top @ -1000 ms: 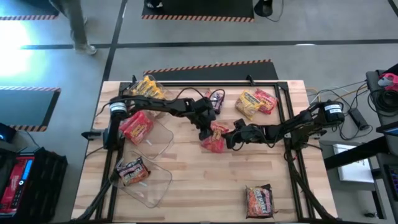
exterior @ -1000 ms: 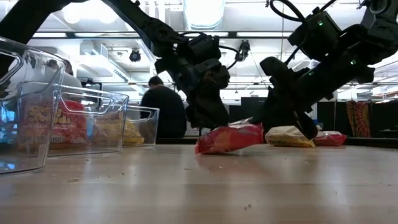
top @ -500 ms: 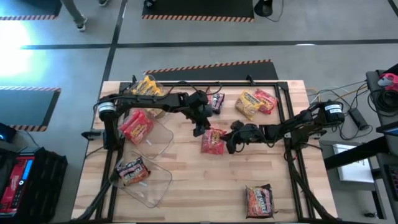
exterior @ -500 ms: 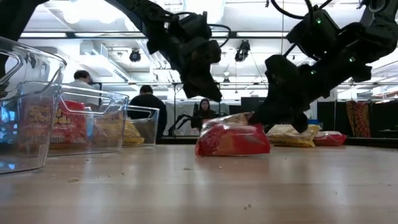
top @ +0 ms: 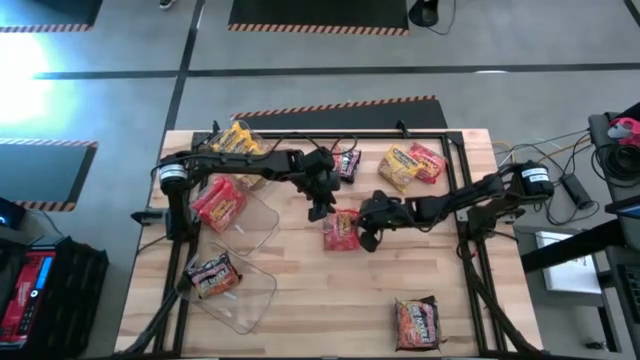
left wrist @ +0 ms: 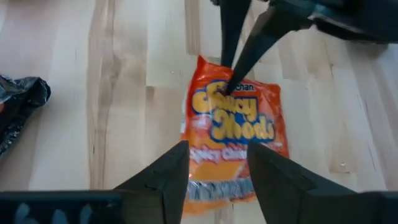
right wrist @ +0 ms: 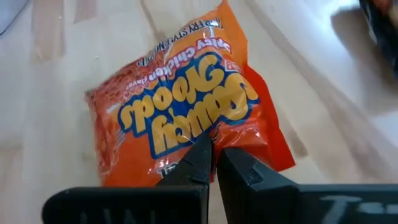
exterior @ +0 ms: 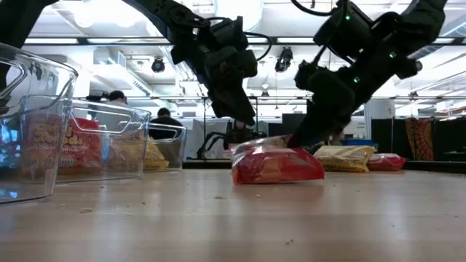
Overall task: Sort Maruchan noodles
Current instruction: Put the orange noodles pack into the middle transparent bin
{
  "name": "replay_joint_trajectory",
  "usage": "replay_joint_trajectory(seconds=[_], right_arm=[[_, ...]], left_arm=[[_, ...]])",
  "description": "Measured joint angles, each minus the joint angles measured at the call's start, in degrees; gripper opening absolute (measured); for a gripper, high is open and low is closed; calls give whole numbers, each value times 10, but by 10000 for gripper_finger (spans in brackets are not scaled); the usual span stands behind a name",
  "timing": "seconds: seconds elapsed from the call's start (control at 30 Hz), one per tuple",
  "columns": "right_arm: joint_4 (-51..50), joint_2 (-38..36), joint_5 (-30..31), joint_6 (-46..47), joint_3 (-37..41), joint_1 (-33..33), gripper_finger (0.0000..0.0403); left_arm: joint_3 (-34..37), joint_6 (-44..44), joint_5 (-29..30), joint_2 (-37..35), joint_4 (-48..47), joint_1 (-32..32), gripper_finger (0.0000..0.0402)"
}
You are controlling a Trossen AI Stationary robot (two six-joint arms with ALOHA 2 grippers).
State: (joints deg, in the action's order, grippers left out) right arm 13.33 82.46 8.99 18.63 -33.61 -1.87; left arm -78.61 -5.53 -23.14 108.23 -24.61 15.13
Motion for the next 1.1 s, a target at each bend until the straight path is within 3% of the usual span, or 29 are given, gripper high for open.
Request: replay_joint_trajectory(seconds=[0.27, 0.37, 1.1], right_arm=[[0, 0, -16, -52, -29, 0, 8], [0, 0, -17, -61, -32, 0, 8], [1, 0, -17, -178, -72, -2, 8]], left_arm=[[-2, -8, -4, 1, -17, 0, 189], [-3, -8, -37, 0, -24, 0, 196], [0, 47, -104, 19, -24, -4, 199]])
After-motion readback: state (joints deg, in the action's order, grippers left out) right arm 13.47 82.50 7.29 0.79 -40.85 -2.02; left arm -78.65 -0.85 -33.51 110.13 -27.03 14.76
